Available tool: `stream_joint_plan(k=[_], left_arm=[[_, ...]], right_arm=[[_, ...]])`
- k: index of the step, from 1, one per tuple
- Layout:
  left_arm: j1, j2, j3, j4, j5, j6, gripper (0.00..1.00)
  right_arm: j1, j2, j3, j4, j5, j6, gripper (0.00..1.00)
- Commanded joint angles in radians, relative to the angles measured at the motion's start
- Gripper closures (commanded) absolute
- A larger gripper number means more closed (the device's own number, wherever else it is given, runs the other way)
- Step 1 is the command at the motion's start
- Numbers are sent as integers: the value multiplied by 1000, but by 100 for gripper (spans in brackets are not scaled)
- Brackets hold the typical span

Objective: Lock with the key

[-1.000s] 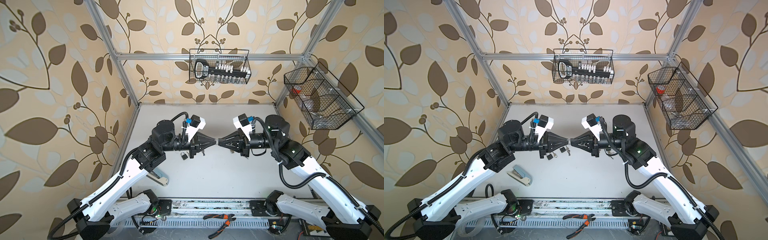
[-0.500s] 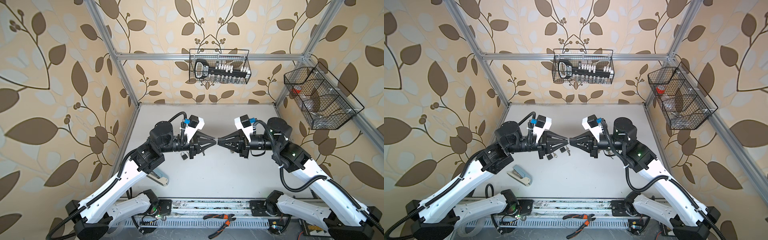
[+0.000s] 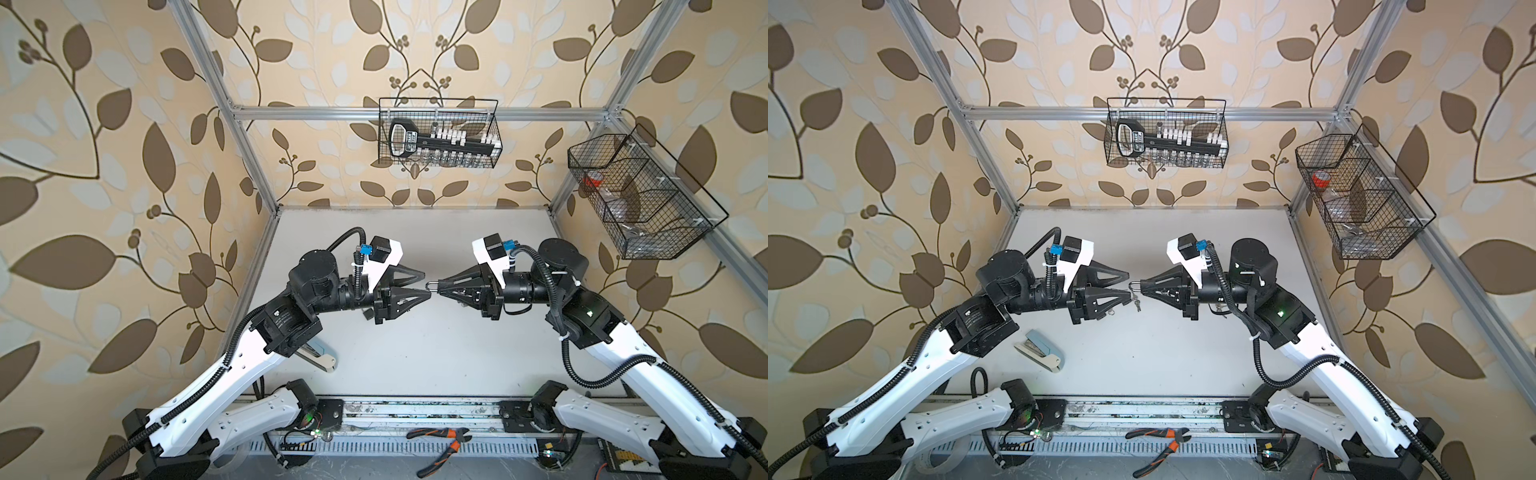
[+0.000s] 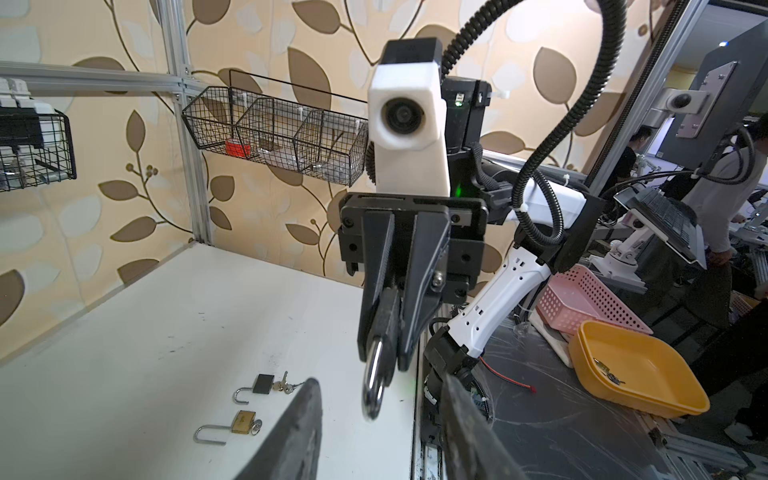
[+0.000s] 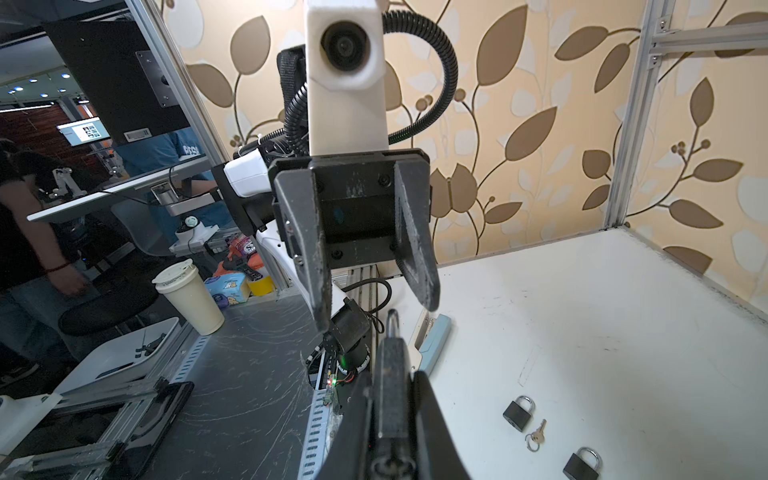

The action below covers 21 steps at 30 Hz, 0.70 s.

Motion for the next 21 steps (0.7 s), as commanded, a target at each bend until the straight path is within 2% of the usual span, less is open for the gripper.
stream_joint_plan(k=[1,5,10,16,21], left_arm=[[-4,12,3,43,32,3,54],[-4,40,10,54,68,-6,55],[-4,56,14,67,81,-12,68],[-5,45,9,76,73,-13,70],[-5,35,5,71,59,-9,78]], right_arm=[[-2,-15,-17,51,-42,8,100],[0,-9,-22,80,-65,30,100],[-1,-3,-23,87,-77,37,100],[-1,4,-29,60,-54,24,100],[0,3,-30,52,-51,18,100]])
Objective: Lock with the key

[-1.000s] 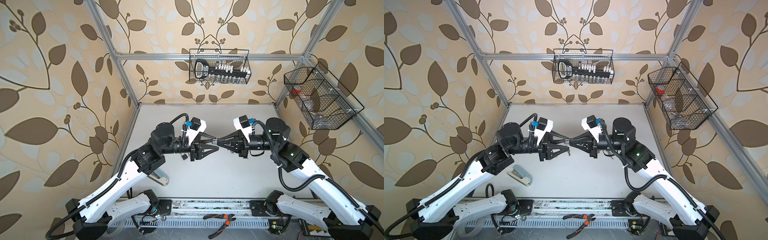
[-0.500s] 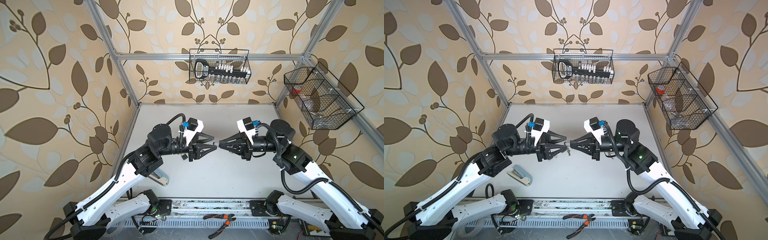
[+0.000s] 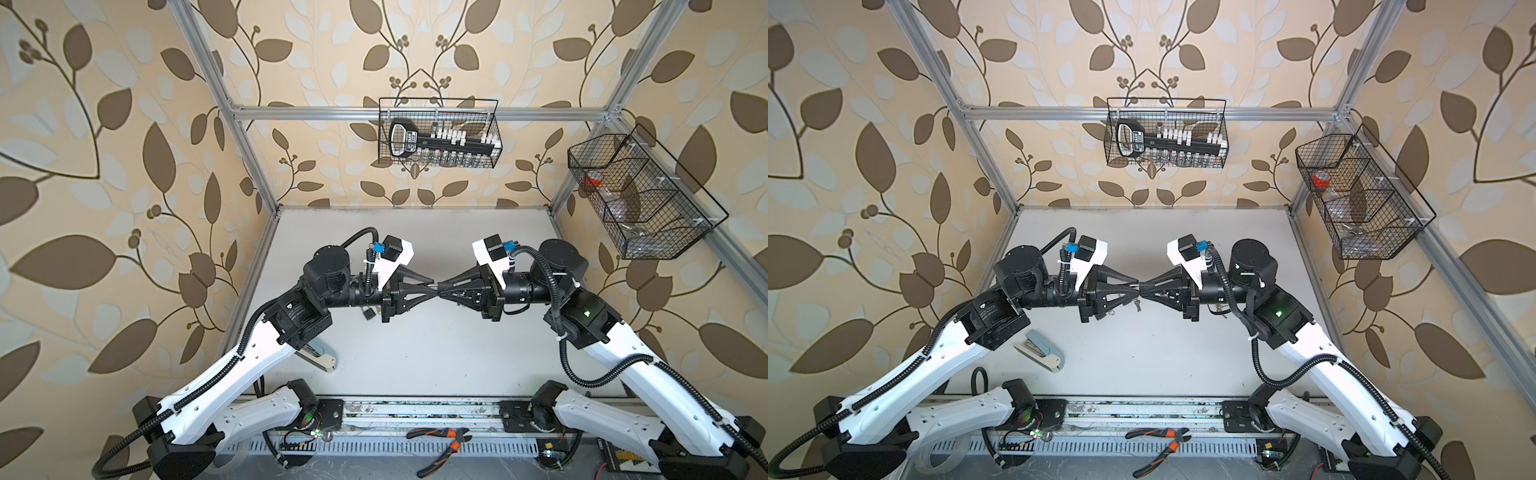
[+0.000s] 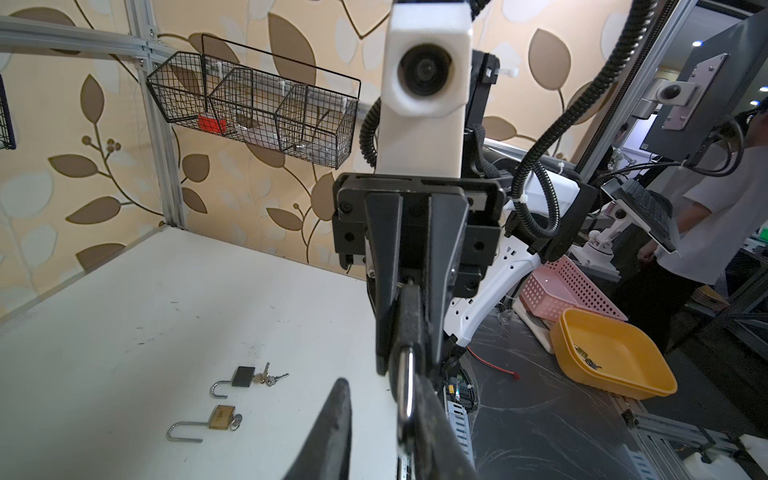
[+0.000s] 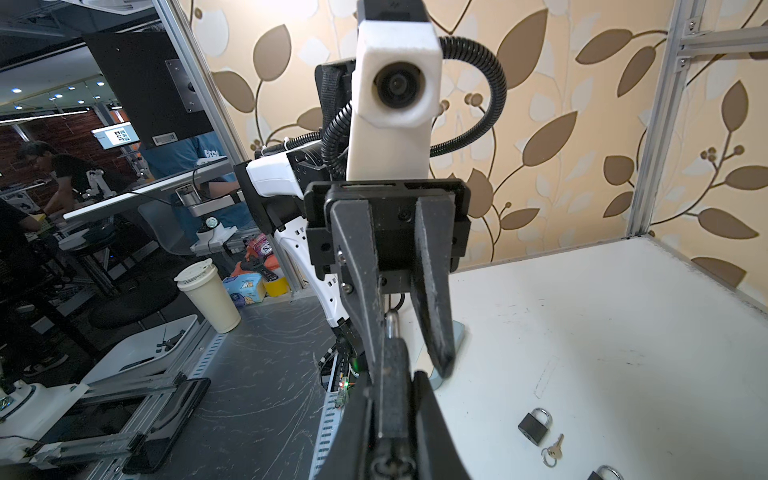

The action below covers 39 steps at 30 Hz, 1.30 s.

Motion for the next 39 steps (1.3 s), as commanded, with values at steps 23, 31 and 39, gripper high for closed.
stream_joint_plan(k=[23,31,39], left_arm=[[55,-54,-41,102,-32,-75,100],[166,-50,-60,184,132,-167,100],[171,-24,-32,156,230,-137,100]], right_arm=[[-2,-66,-22,41,130,8,32],[-171,-90,-67,146,40,199,30],[-182,-18,-36,161,-196,252,52]])
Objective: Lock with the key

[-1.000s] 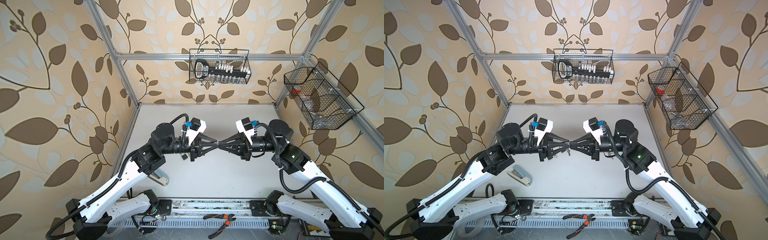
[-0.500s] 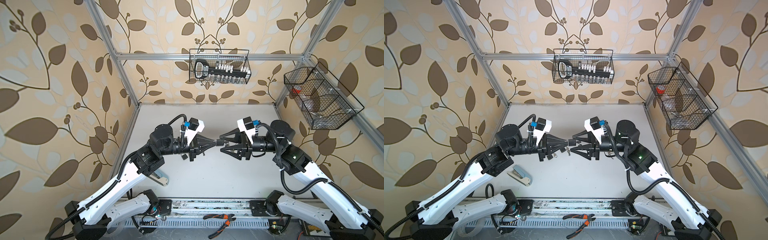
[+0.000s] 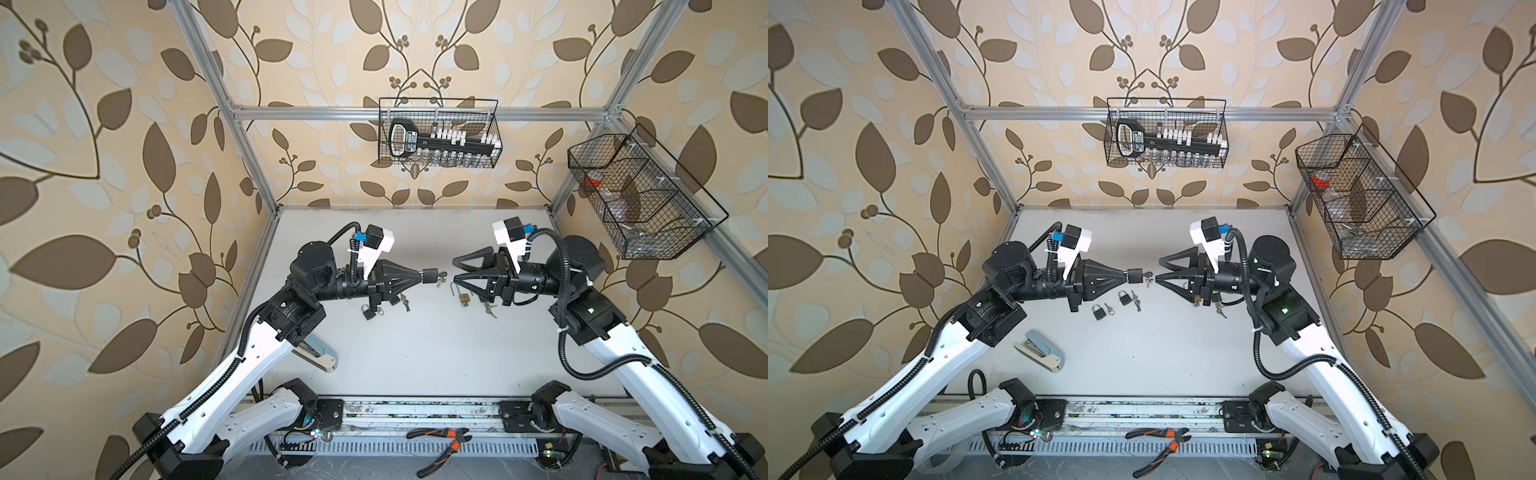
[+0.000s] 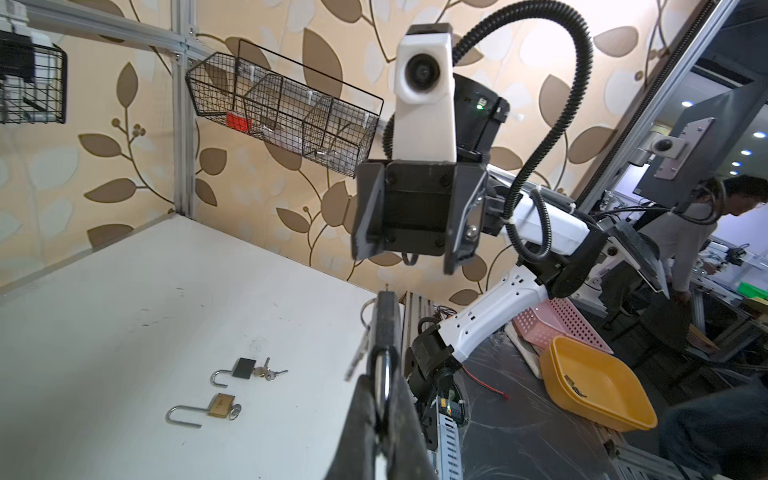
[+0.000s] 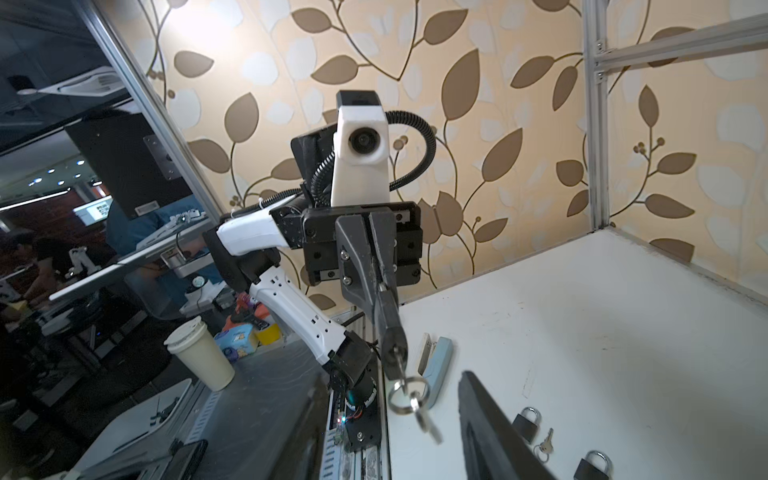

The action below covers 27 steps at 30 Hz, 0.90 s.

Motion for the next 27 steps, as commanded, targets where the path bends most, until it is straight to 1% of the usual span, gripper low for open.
stream_joint_plan(k=[1,3,6,12,18,27], left_arm=[[5,0,36,61,81,4,100],[5,8,41,58,92,6,100],[5,17,47,56,106,8,100],[5,28,50,61,120,10,100],[4,34,48,66,119,6,100],[5,29,47,72,113,4,100]], right_arm=[[-3,-5,20,8,-107,22,52],[-1,5,28,-2,-124,22,53],[-2,13,27,-6,-137,21,60],[3,35,23,-31,-155,13,62],[19,40,26,-31,-146,8,75],[25,48,24,-58,-129,-16,90]])
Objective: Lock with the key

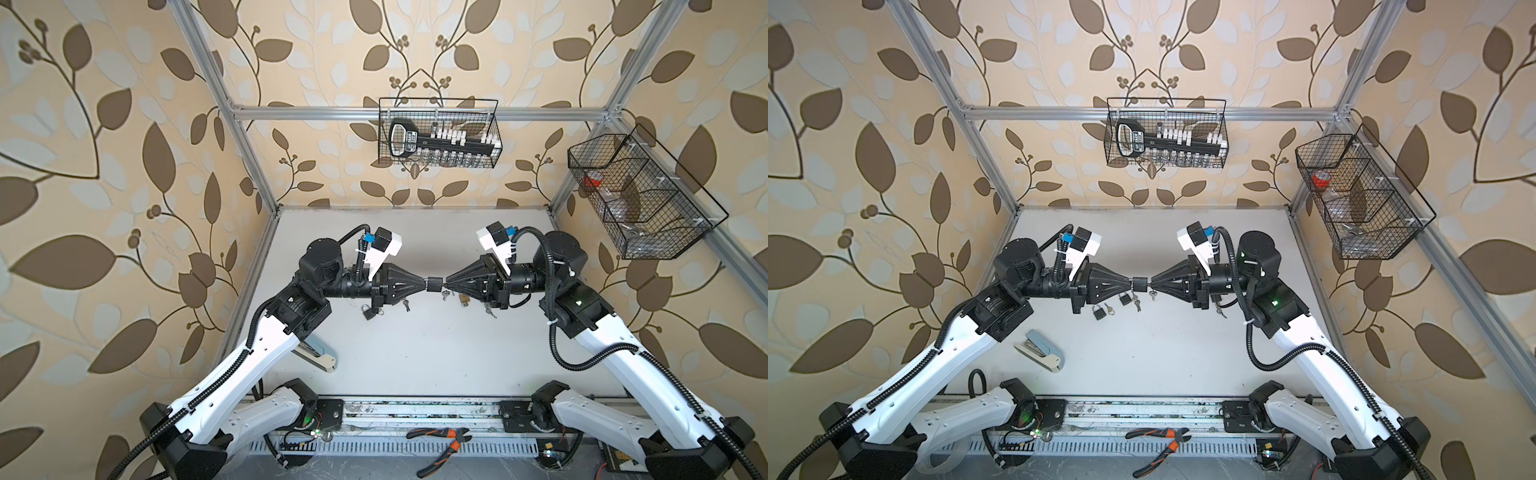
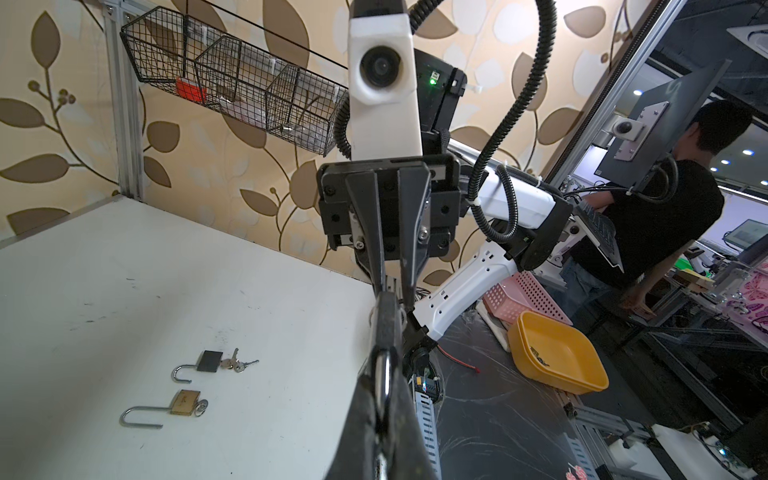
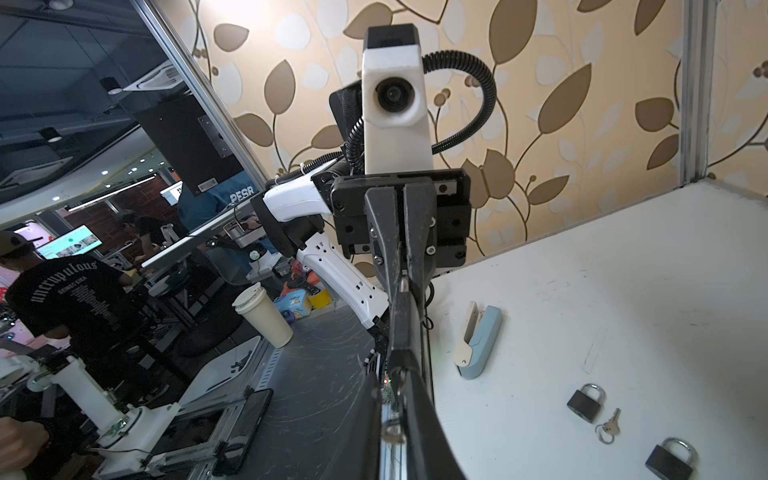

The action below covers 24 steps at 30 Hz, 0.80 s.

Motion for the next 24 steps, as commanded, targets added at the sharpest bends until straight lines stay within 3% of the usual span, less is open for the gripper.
stream_joint_plan(k=[1,5,15,20,24], left_arm=[[5,-13,46,69,21,4,100],[5,-15,46,65,17,6,100],[25,-89,23,33,-12,30,100],[63,-139,35,-79,-24,85,100],[65,-126,87,-265,-74,181,100]], right_arm=[[7,1,24,-23,-3,-24,92],[8,-3,25,-24,7,-26,100],[-1,-86,33,-82,114,-126,100],[-14,-150,4,-109,167,-177,100],[-17,-200,-39,-102,240,-204,100]])
